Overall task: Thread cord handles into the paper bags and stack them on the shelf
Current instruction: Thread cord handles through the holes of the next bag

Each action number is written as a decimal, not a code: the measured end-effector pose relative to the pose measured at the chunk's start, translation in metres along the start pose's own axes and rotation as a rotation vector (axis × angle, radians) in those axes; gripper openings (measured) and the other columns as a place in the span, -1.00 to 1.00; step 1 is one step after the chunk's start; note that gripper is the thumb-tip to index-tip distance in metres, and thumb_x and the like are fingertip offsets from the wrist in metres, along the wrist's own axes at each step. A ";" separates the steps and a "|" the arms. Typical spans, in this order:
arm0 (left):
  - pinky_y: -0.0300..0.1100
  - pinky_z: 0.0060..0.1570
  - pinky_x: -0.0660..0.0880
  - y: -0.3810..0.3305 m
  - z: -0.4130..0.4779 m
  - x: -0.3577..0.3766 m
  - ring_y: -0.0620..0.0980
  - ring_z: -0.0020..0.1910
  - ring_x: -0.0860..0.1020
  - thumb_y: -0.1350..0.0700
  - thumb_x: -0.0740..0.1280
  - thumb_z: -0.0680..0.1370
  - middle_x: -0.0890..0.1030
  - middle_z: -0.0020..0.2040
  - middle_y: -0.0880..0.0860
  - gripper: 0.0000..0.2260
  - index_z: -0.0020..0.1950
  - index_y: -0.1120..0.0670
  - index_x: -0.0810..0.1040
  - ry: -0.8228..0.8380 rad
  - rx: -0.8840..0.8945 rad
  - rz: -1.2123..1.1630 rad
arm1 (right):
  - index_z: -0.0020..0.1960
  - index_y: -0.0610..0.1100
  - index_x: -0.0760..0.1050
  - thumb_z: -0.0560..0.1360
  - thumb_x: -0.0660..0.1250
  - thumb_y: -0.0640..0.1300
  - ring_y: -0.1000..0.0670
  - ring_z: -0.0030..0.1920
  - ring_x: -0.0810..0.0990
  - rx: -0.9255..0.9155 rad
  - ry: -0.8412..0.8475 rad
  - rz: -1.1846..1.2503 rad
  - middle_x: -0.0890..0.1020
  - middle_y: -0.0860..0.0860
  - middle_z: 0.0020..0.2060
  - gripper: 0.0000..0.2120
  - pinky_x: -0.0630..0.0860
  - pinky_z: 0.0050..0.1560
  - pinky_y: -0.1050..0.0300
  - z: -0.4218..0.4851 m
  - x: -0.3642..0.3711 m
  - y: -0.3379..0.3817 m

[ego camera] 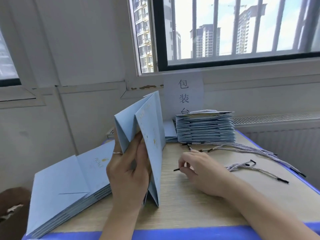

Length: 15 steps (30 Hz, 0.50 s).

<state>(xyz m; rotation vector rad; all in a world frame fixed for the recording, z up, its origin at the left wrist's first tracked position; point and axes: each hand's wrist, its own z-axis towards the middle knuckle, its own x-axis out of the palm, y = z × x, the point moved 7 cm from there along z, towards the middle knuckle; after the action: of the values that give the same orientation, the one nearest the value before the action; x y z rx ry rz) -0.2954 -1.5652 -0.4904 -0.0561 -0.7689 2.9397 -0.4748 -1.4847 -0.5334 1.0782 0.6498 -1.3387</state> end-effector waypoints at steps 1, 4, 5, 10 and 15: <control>-0.49 -0.18 0.36 0.000 0.000 0.000 -0.27 -0.08 0.56 -0.07 0.19 0.62 0.64 0.10 0.12 -0.79 0.21 -0.27 0.51 0.003 0.010 -0.001 | -0.03 0.05 0.41 0.64 0.22 -0.10 0.20 -0.11 0.42 0.011 -0.067 0.097 0.54 0.24 -0.14 -0.91 0.36 -0.02 0.22 0.000 -0.005 0.002; -0.46 -0.21 0.39 0.001 0.001 0.003 -0.39 -0.06 0.53 -0.14 0.18 0.63 0.63 0.17 0.15 -0.79 0.21 -0.31 0.53 0.021 0.033 0.001 | -0.05 0.00 0.45 0.63 0.28 -0.19 0.18 -0.21 0.53 -0.020 -0.295 0.248 0.64 0.20 -0.24 -0.88 0.37 -0.13 0.38 -0.004 -0.023 0.008; -0.47 -0.20 0.38 0.003 0.002 0.005 -0.40 -0.05 0.54 -0.21 0.15 0.63 0.60 0.23 0.19 -0.76 0.20 -0.35 0.56 0.029 0.029 0.004 | -0.05 -0.03 0.49 0.61 0.31 -0.21 0.19 -0.20 0.55 -0.037 -0.353 0.248 0.65 0.21 -0.25 -0.89 0.37 -0.11 0.42 -0.007 -0.028 0.009; -0.14 -0.15 0.56 0.011 0.002 0.006 -0.41 -0.05 0.55 -0.31 0.11 0.60 0.54 0.34 0.21 -0.76 0.24 -0.57 0.38 0.042 0.013 0.008 | -0.02 0.02 0.63 0.54 0.36 -0.08 0.12 -0.12 0.65 -0.096 -0.517 0.353 0.67 0.20 -0.21 -0.92 0.47 -0.05 0.33 -0.013 -0.045 0.011; -0.01 -0.03 0.61 0.015 0.003 0.005 -0.40 0.11 0.53 -0.31 0.14 0.59 0.51 0.40 0.15 -0.73 0.27 -0.43 0.45 0.005 -0.016 -0.010 | -0.06 0.08 0.62 0.53 0.41 -0.10 0.06 -0.14 0.68 -0.106 -0.562 0.483 0.68 0.15 -0.22 -0.92 0.54 -0.08 0.30 -0.010 -0.060 0.021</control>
<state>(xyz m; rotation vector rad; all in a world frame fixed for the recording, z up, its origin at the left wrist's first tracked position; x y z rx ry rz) -0.3019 -1.5788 -0.4947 -0.0609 -0.7902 2.9228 -0.4625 -1.4513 -0.4796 0.6647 0.0323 -1.0912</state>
